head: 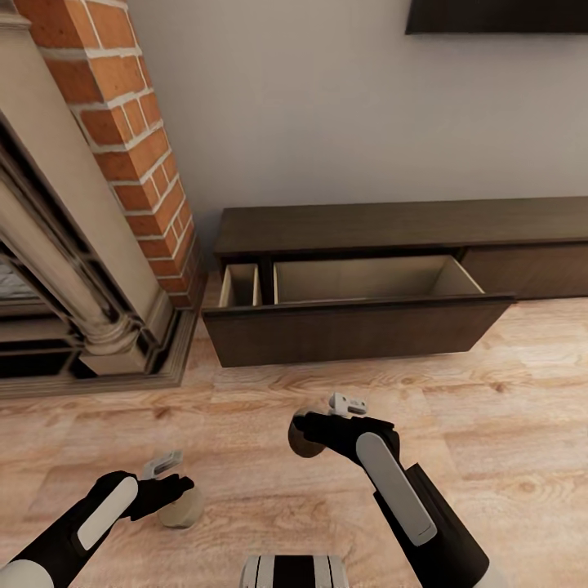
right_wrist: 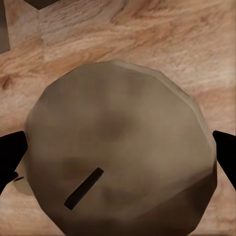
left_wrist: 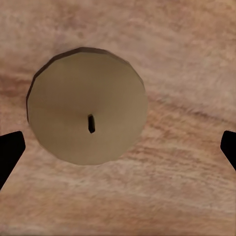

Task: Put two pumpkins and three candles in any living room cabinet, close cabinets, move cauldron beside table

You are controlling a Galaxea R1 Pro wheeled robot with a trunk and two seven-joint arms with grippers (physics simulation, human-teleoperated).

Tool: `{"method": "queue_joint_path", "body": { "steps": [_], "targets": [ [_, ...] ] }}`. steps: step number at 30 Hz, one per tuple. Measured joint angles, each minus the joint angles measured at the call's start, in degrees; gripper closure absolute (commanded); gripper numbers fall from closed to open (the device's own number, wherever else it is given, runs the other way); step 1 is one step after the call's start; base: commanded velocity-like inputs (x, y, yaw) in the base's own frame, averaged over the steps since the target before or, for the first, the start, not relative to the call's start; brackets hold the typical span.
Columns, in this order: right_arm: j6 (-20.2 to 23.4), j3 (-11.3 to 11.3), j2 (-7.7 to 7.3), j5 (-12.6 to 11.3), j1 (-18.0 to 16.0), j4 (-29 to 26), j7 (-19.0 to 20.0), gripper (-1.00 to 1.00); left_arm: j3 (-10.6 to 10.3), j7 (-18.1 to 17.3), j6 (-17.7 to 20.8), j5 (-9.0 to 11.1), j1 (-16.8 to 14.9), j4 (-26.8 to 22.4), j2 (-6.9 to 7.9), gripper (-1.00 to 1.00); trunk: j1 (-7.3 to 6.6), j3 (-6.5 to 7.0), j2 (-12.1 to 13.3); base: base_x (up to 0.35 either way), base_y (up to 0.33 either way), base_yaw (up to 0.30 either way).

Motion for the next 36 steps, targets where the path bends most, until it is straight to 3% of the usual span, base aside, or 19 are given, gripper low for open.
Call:
{"method": "queue_joint_path", "body": {
  "steps": [6, 13, 19, 36],
  "targets": [
    [-0.1, 0.0, 0.1, 0.0, 0.0, 0.1, -0.1, 1.0, 0.2, 0.0, 0.0, 0.0, 0.0, 0.0, 0.03, -1.0, 0.02, -0.23, 0.0, 0.0, 0.0, 0.0],
    [0.1, 0.0, 0.12, 0.0, 0.0, 0.1, -0.1, 1.0, 0.5, 0.1, -1.4, 0.1, 0.0, 0.7, 0.15, -1.0, 0.21, -1.77, -0.1, 0.0, 0.0, 0.0],
    [0.0, 0.1, 0.13, 0.0, 0.0, 0.2, -0.1, 1.0, 0.2, 0.2, -4.1, 0.0, 0.0, 2.7, 0.09, -1.0, 0.2, -1.78, -0.1, 0.0, 0.0, 0.0],
    [0.0, 0.1, 0.21, 0.1, 0.0, 0.2, -0.1, 1.0, -0.1, 0.2, -4.3, 0.0, 0.0, 3.0, 0.07, -1.0, 0.19, -1.78, -0.1, 0.05, 0.0, 0.0]
  ]
}}
